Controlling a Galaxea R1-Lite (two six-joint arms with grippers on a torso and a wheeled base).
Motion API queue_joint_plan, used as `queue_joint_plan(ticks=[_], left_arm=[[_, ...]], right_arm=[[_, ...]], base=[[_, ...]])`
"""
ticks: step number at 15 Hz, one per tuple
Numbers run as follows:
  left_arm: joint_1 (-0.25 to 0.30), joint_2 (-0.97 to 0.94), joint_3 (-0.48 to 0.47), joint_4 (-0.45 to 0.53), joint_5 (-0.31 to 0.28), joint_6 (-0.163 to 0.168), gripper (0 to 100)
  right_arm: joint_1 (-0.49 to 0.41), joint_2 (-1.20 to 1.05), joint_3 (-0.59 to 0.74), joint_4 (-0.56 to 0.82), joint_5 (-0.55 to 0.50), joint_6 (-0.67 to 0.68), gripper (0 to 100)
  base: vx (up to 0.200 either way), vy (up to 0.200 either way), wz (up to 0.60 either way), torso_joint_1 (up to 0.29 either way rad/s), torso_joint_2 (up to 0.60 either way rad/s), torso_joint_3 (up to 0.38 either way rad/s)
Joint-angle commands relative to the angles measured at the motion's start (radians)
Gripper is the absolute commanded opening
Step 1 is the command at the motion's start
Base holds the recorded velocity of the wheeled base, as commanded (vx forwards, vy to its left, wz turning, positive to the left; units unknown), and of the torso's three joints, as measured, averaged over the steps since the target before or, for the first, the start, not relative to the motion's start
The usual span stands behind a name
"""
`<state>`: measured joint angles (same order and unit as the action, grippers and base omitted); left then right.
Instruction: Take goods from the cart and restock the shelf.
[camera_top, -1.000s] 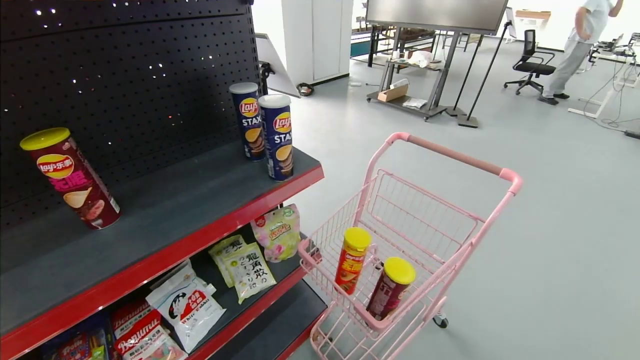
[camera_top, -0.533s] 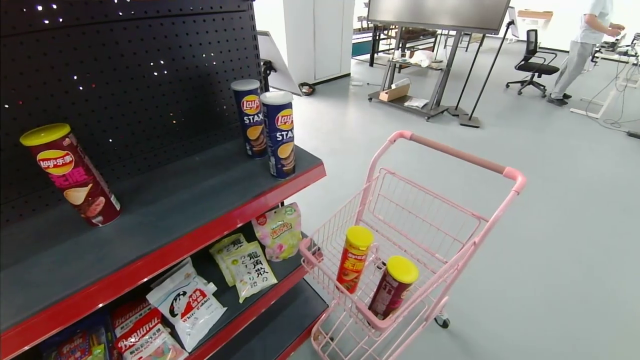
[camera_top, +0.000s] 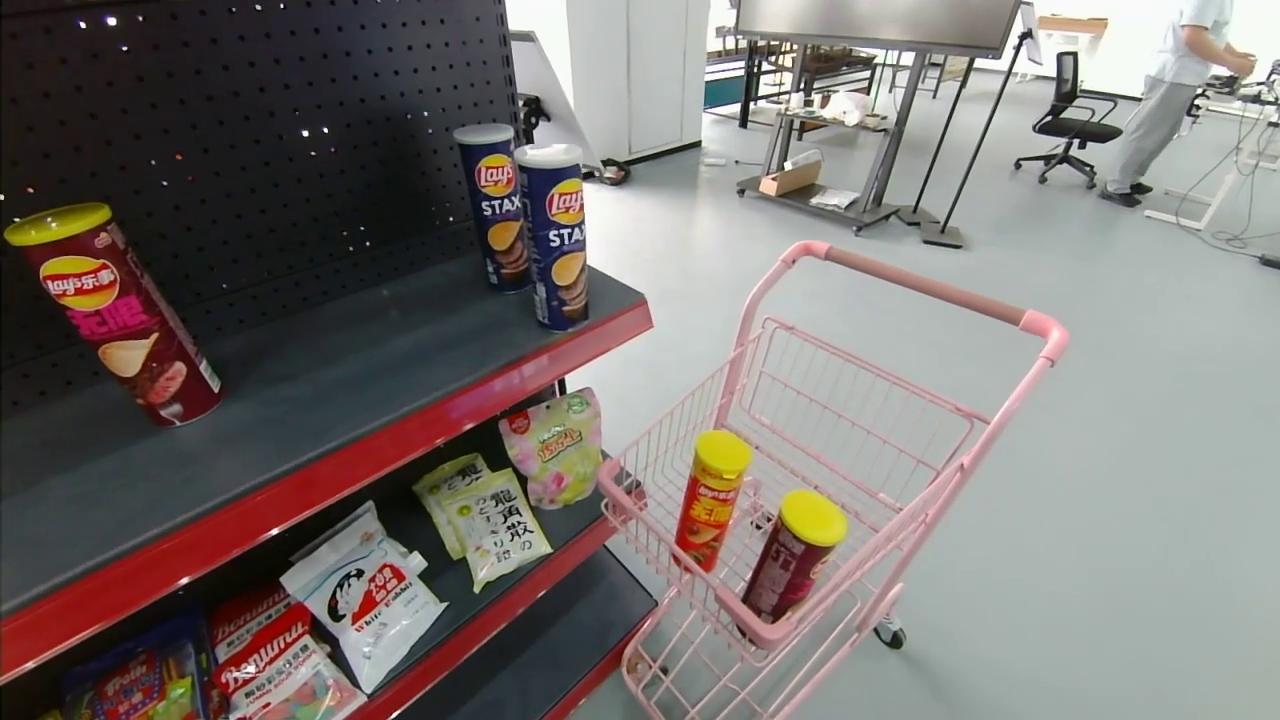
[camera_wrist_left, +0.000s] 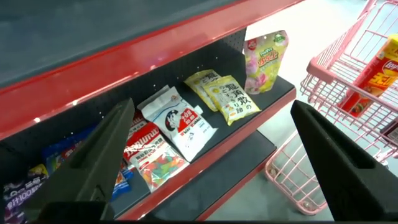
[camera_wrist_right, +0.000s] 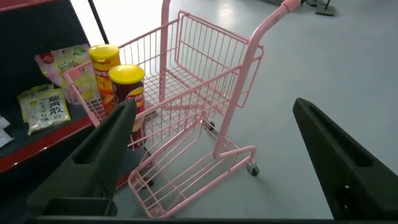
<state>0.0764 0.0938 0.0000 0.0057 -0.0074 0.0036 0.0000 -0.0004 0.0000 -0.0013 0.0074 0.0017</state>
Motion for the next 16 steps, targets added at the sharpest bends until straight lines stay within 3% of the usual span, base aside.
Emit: queue_joint_plan(ticks=[1,10,14,15,16], left_arm=[[0.000,0.000,0.000,0.000,0.000,-0.001,100],[0.000,0.000,0.000,0.000,0.001,-0.001,100],[0.000,0.000,0.000,0.000,0.001,-0.002,100],[0.000,0.000,0.000,0.000,0.001,-0.002,100],[0.000,0.000,0.000,0.000,0.001,-0.002,100]], right_arm=[[0.000,0.000,0.000,0.000,0.000,0.000,100],[0.000,0.000,0.000,0.000,0.000,-0.002,100],[0.003,0.011,-0.003,0.001,0.008,-0.017,100],[0.003,0.031,-0.035,-0.005,0.046,-0.029,100],[0.020,0.270,-0.239,-0.006,0.065,0.093,100]], base=[[0.000,0.000,0.00,-0.159,0.38,0.237],[0.000,0.000,0.00,-0.172,0.47,0.296],[0.000,0.000,0.00,-0.044,0.14,0.098],[0.000,0.000,0.00,0.000,0.00,0.000],[0.000,0.000,0.00,0.000,0.00,0.000]])
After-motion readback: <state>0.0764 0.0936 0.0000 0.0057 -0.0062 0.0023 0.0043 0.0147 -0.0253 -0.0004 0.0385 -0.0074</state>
